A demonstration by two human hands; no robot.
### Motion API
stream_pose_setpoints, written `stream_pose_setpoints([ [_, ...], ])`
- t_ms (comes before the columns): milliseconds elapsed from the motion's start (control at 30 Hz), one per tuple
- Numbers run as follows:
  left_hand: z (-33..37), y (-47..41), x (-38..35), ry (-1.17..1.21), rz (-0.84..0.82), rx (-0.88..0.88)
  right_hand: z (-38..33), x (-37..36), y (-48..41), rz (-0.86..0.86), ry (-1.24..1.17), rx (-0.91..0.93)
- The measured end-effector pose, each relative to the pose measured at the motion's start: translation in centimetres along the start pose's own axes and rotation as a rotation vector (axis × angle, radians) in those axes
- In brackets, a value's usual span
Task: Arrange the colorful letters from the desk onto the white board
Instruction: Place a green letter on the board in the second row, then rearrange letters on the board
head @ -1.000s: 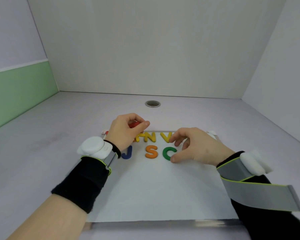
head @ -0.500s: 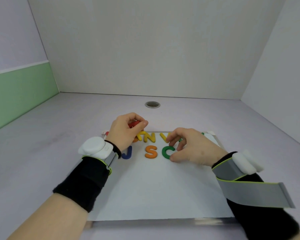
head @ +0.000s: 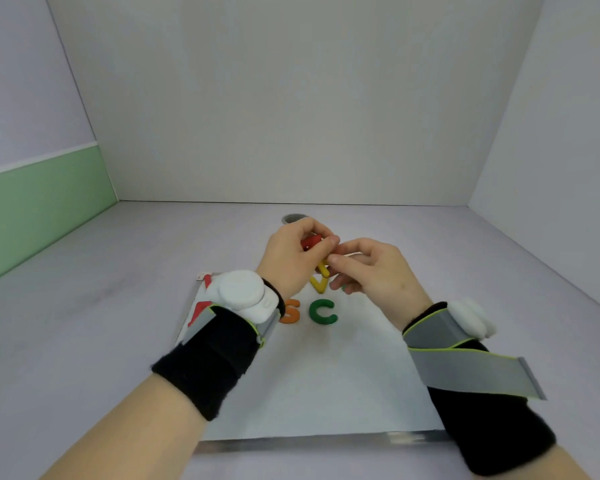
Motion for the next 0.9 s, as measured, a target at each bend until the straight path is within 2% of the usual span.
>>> stream_pose_setpoints([
  [133,1.2,-0.4,-1.9,0.044,0.005,-0.003,0.7,2.2,0.1,0.071,-0.099,-0.088],
  [333,0.1,-0.6,-3.2,0.111,0.019,0.088,0.7,5.8,-0.2,0.086,0.077,-0.092],
  [567,-3.1,-0.8,-2.9,0.197,0.004,0.271,2.7,3.9,0.3,-0.106,0.291,-0.135],
  [700,-4.6,-0.5,-2.7,0.166,0.005,0.376,2.7,3.1,0.2,-0.185,0.334,-0.113],
  [900,-4.6,-0.2,-3.2,0.137,-0.034,0.361,2.4,1.9,-0.1,-0.247,0.469,0.000],
])
Point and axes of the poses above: each hand's wrist, its own y-axis away from the middle knuckle, its own x-axis out of the back of the hand, z = x × y, the point moved 10 cm from there along -y, towards the middle knuckle, and after that the axes turned 9 degrees about x, right-handed, at the moved point
